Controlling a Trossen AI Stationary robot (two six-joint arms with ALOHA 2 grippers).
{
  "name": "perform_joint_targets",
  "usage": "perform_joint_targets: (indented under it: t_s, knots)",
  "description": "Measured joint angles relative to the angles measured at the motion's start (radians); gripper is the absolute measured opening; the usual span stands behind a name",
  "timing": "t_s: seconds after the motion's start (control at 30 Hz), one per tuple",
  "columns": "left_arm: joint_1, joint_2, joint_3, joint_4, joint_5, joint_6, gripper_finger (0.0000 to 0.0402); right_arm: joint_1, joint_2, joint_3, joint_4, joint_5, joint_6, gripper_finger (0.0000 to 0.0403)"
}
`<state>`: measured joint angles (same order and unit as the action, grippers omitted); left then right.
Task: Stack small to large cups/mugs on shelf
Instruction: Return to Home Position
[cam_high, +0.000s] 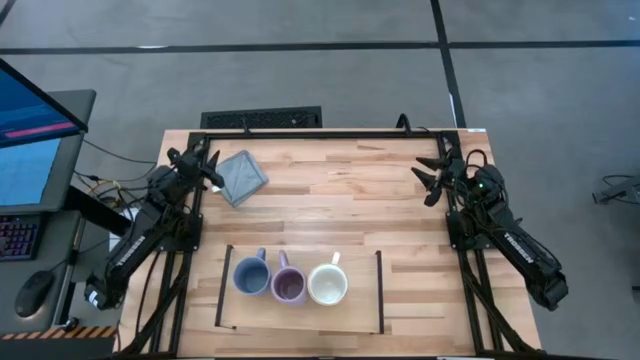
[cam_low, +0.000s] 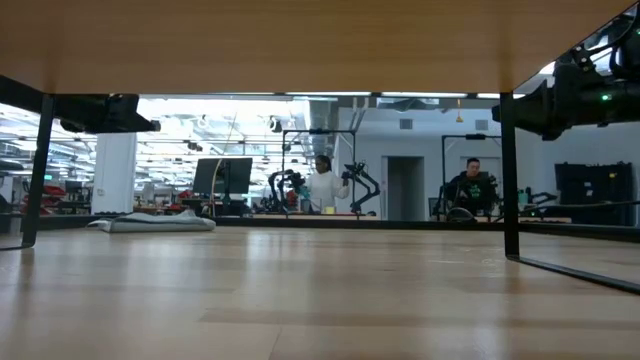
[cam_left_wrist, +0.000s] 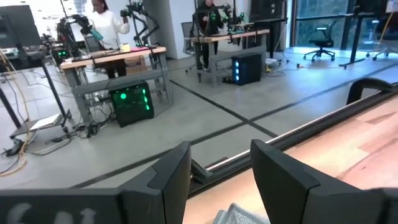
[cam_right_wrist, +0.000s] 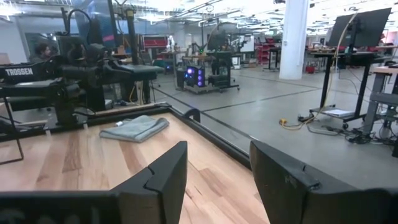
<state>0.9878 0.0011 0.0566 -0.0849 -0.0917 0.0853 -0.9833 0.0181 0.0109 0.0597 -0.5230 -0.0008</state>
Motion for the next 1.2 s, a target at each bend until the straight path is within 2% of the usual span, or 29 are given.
perform_joint_targets:
  t_s: [0.2, 0.33, 0.87, 1.2]
  knots:
    - [0.000, 0.000, -0.012, 0.034, -0.010, 0.002, 0.0159, 0.000, 0.000, 0.000, 0.000, 0.000, 0.001, 0.0196]
    - [0.000, 0.000, -0.046, 0.120, 0.058, -0.026, 0.0159, 0.000, 0.000, 0.000, 0.000, 0.000, 0.001, 0.0196]
    - [-0.001, 0.001, -0.047, 0.118, 0.097, -0.032, 0.0159, 0.000, 0.001, 0.000, 0.000, 0.000, -0.007, 0.0196]
    - [0.000, 0.004, -0.049, 0.116, 0.083, -0.057, 0.0159, 0.000, 0.002, 0.000, 0.000, 0.000, -0.007, 0.0196]
